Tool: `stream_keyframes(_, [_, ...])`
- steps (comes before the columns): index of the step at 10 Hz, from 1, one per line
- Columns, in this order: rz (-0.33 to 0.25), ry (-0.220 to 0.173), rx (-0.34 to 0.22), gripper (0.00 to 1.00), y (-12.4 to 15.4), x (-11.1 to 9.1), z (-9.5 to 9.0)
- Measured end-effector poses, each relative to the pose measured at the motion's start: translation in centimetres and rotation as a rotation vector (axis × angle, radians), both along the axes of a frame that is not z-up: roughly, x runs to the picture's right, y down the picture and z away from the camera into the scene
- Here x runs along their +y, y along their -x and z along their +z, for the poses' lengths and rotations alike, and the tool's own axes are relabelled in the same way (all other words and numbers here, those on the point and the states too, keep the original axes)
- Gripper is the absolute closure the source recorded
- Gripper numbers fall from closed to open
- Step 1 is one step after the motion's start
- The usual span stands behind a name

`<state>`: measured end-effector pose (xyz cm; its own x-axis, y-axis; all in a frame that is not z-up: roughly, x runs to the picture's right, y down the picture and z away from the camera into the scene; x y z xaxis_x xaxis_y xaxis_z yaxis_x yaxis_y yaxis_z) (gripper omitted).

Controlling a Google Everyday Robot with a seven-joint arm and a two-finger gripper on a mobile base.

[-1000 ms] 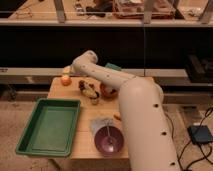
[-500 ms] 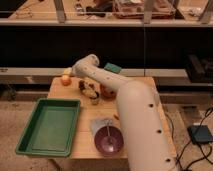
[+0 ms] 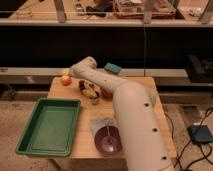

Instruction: Place apple in purple bowl

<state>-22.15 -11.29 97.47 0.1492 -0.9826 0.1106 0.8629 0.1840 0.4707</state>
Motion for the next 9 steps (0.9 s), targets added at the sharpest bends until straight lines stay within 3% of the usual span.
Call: stream_keyframes(9, [0.011,-0.027,-0.023,0.2,2.6,-2.8,0.9])
